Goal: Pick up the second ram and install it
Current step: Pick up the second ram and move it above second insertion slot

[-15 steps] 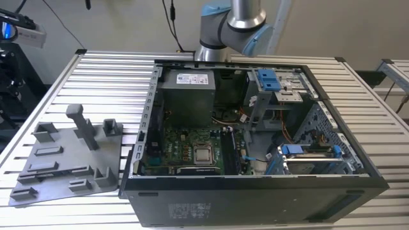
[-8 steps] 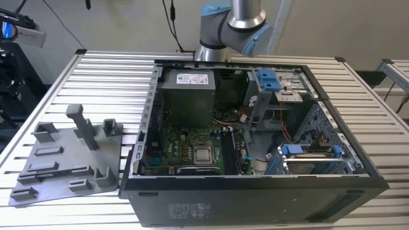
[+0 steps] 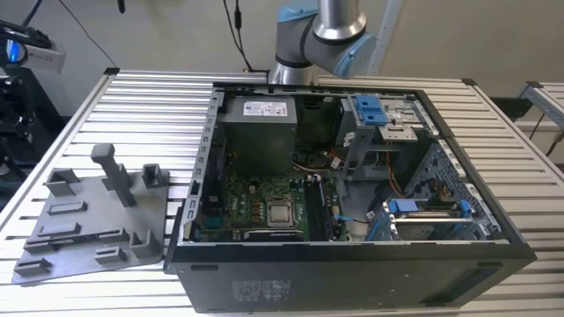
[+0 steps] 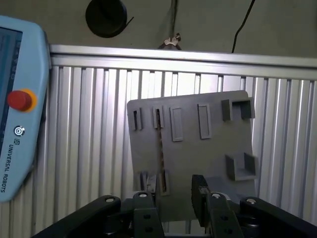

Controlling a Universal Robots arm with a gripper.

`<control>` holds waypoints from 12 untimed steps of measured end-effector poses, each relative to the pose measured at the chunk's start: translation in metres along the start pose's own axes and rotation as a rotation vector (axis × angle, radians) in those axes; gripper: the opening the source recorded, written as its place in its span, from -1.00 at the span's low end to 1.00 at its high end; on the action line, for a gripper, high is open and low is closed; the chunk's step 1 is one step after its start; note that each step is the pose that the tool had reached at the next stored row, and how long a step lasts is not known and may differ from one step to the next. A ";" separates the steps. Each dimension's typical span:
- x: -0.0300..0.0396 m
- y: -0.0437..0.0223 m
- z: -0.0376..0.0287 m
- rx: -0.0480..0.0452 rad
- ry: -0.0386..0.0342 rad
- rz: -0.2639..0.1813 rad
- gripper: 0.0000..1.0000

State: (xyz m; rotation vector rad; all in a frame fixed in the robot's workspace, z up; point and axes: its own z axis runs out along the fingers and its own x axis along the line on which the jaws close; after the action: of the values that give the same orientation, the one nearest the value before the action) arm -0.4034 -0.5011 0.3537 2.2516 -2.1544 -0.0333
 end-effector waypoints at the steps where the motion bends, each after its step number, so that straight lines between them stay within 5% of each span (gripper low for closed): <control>1: 0.0000 0.0003 0.0018 0.0000 0.0002 -0.007 -0.16; 12: -0.0010 0.0025 0.0219 0.0002 0.0010 -0.027 -0.16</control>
State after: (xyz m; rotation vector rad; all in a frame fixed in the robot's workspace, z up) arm -0.4066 -0.5003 0.3319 2.2804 -2.1236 -0.0326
